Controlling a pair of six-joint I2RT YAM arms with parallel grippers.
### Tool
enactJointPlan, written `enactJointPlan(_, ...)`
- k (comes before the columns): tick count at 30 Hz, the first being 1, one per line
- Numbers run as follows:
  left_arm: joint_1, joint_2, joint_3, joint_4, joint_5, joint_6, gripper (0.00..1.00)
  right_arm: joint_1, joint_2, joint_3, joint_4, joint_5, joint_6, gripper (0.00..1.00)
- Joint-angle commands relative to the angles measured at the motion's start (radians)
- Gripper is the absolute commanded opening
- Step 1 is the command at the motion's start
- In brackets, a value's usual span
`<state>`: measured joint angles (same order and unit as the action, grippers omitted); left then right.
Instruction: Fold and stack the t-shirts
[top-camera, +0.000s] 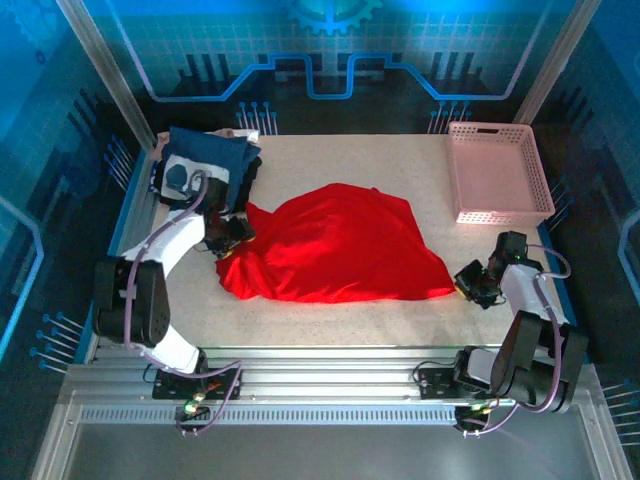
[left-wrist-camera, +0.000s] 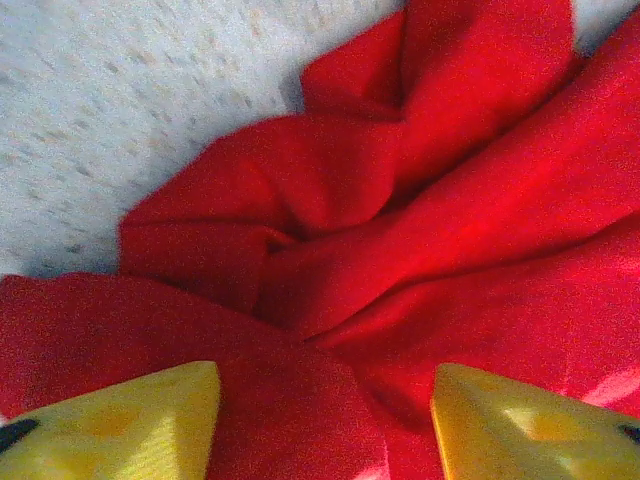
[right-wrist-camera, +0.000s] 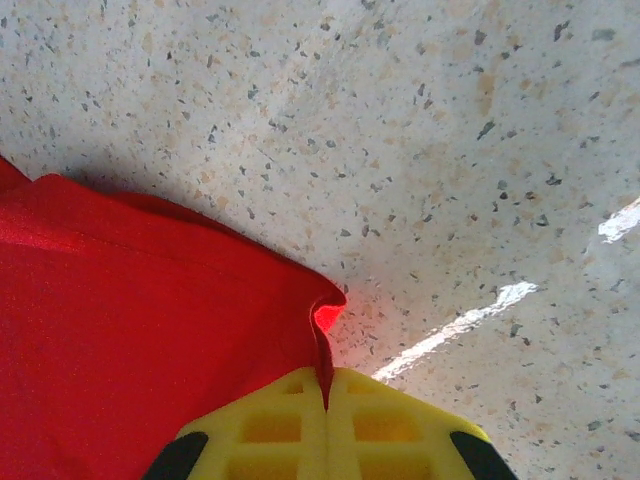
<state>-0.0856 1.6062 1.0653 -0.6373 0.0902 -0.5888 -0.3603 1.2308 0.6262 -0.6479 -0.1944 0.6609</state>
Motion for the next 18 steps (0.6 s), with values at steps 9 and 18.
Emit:
enactJointPlan(9,-0.043,-0.119,0.029,-0.145,0.084,0.104,0.00,-0.002,-0.011,0.101,-0.066,-0.017,-0.030,0.03)
enactJointPlan(18,0.000,-0.273,0.293,-0.255,0.006,0.163,0.00,-0.004,-0.053,0.200,-0.130,-0.007,-0.037,0.02)
